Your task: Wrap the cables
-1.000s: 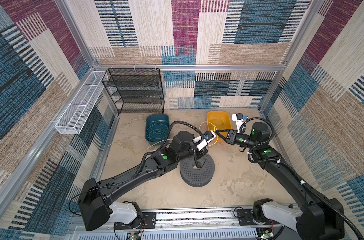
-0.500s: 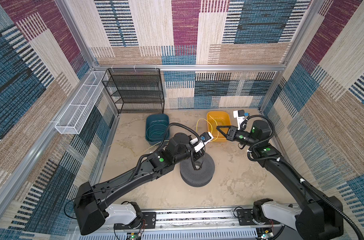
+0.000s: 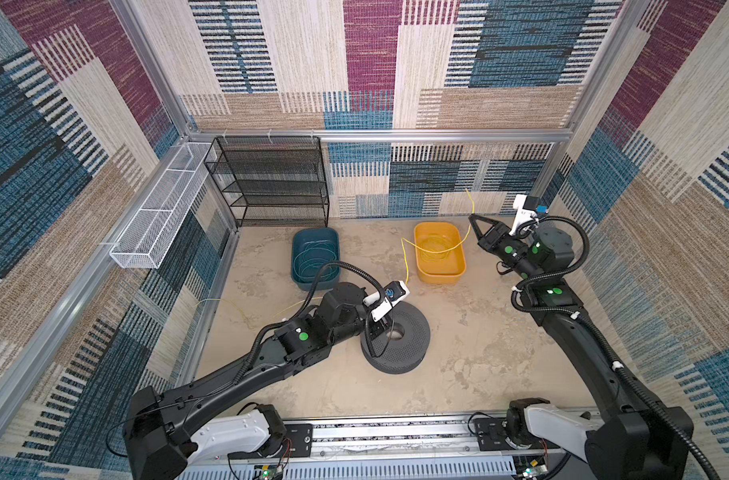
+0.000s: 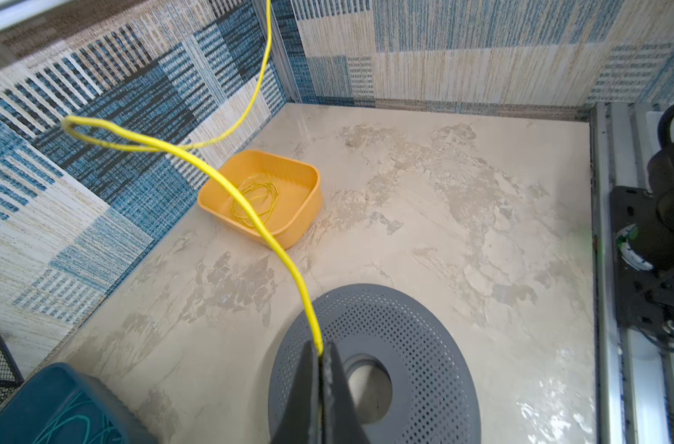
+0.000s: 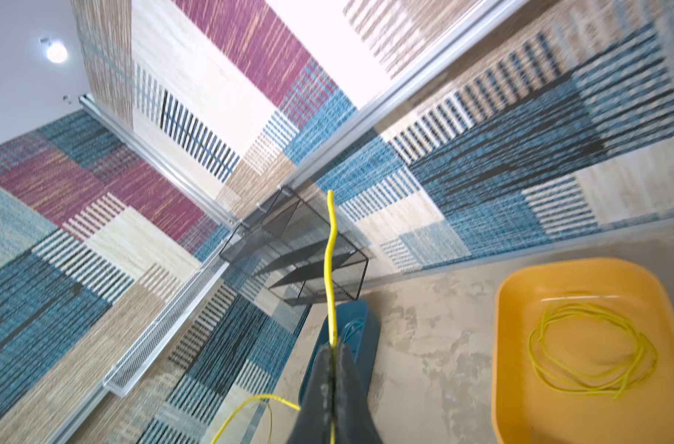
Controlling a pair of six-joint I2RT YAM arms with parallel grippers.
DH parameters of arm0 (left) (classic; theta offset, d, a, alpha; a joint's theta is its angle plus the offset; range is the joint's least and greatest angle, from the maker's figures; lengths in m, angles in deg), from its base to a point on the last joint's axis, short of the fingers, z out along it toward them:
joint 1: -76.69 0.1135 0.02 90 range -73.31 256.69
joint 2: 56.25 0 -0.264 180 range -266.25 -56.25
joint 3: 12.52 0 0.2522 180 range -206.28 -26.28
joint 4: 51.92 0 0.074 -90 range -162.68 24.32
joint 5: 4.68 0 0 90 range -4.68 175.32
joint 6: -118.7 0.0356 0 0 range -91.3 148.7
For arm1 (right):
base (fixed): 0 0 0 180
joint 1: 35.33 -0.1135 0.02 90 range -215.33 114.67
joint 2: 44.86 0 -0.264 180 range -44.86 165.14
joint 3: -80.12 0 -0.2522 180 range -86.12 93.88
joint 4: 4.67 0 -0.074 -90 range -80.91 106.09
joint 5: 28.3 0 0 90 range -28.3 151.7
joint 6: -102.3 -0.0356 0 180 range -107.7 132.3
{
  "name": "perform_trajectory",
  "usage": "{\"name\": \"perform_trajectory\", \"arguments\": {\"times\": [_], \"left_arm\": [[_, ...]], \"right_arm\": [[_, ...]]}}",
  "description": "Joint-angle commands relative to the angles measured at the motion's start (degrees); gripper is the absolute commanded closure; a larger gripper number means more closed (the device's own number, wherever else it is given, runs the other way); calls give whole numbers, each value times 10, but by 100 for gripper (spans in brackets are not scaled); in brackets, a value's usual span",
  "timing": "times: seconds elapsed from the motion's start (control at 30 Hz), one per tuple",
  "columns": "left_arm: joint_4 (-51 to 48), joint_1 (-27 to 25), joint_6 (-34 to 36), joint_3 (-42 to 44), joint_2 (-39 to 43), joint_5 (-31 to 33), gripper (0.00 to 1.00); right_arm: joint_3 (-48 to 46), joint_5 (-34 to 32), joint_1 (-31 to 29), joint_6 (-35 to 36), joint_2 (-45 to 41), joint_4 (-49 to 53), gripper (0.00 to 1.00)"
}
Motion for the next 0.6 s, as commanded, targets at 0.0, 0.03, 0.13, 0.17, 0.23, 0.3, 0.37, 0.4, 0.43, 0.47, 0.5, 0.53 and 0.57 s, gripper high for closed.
{"name": "perform_trajectory", "arguments": {"times": [0.0,0.03,0.13,0.17,0.23,0.3,0.37,0.4,0.43,0.47,0.5,0.53,0.57], "left_arm": [[-65,0,15,-8,-4,16,100],[-72,0,20,-8,-5,21,100],[-90,0,32,-4,-6,46,100],[-92,1,33,3,-6,67,100],[-88,5,42,25,-4,102,100],[-78,7,51,45,-2,136,100],[-76,11,63,48,-4,157,100],[-78,16,65,45,-7,160,100],[-85,26,63,40,-9,157,100],[-92,33,59,38,-12,156,100],[-98,39,57,36,-12,157,100],[-101,40,58,38,-10,157,100],[-103,43,60,40,-8,154,100]], "right_arm": [[20,-42,21,-20,-18,-43,100],[24,-47,26,-17,-23,-40,100],[40,-58,49,-12,-36,-24,100],[45,-62,56,-11,-40,-18,100],[56,-64,69,-9,-46,-4,100],[56,-60,85,-17,-52,-4,100],[49,-49,108,-37,-56,-15,100],[44,-42,118,-48,-58,-24,100],[40,-31,131,-63,-57,-32,100],[35,-21,143,-79,-56,-41,100],[29,-11,154,-93,-56,-54,100],[24,-5,162,-105,-55,-63,100],[21,0,170,-114,-54,-71,100]]}}
